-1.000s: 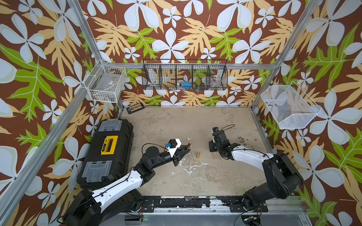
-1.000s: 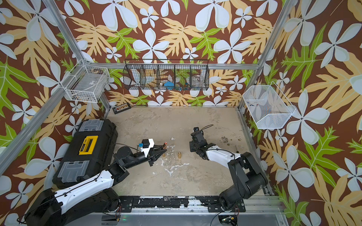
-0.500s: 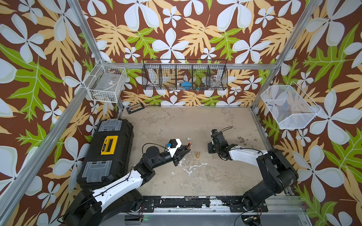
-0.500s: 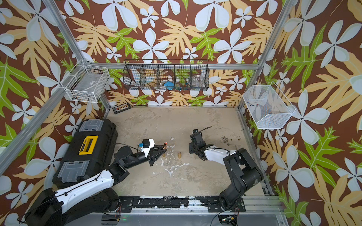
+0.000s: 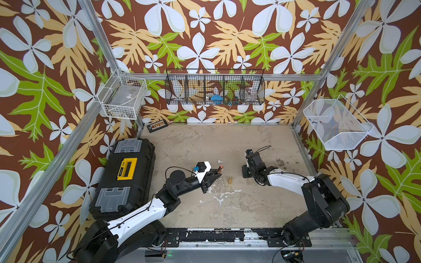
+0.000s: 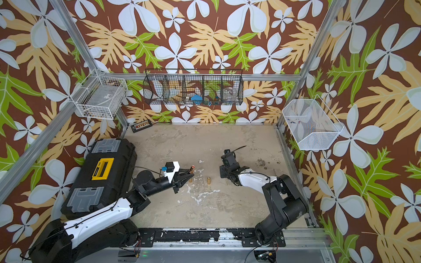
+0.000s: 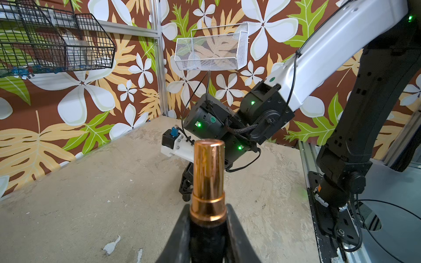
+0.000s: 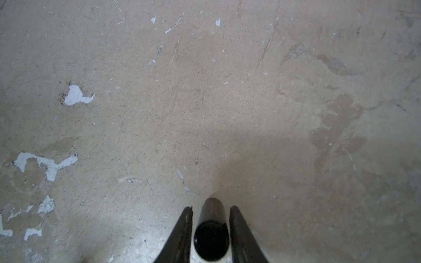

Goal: Open the lipstick cap
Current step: Place the cover at the center of the board.

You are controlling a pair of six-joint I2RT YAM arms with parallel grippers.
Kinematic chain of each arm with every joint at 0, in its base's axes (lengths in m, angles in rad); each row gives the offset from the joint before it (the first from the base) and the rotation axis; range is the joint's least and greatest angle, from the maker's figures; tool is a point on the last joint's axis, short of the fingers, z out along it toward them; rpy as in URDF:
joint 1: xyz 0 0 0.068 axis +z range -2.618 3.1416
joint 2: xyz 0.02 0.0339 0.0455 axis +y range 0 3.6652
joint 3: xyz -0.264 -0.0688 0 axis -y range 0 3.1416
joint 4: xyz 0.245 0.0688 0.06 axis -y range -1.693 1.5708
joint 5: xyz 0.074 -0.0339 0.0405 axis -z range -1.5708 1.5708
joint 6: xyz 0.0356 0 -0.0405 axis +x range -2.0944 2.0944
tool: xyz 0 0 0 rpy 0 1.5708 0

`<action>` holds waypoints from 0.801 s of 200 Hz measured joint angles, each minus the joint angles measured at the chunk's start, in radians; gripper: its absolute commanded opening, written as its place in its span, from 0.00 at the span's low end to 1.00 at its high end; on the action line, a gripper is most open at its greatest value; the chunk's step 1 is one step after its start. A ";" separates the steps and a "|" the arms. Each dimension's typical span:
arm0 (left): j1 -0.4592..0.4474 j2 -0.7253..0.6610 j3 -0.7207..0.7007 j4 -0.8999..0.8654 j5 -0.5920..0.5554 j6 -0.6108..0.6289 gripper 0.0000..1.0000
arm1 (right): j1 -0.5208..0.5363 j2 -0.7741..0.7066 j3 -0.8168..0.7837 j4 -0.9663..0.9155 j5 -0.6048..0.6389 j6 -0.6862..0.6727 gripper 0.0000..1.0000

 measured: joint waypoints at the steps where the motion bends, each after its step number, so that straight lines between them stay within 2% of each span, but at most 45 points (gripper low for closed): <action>1: 0.000 0.000 0.000 0.000 0.000 0.000 0.10 | 0.000 0.000 0.000 0.000 0.000 0.000 0.28; 47: 0.000 0.000 0.000 0.000 0.000 -0.001 0.10 | 0.000 0.003 0.009 -0.012 -0.003 -0.014 0.30; 90: 0.000 -0.005 -0.002 0.000 0.000 -0.003 0.10 | 0.000 -0.047 0.064 -0.093 -0.020 -0.014 0.43; 104: 0.000 -0.006 -0.006 0.002 0.000 -0.003 0.10 | 0.000 -0.111 0.083 -0.117 -0.030 -0.014 0.50; 160: 0.000 0.002 -0.015 0.033 -0.004 -0.024 0.10 | 0.000 -0.467 0.084 -0.114 -0.180 -0.014 0.55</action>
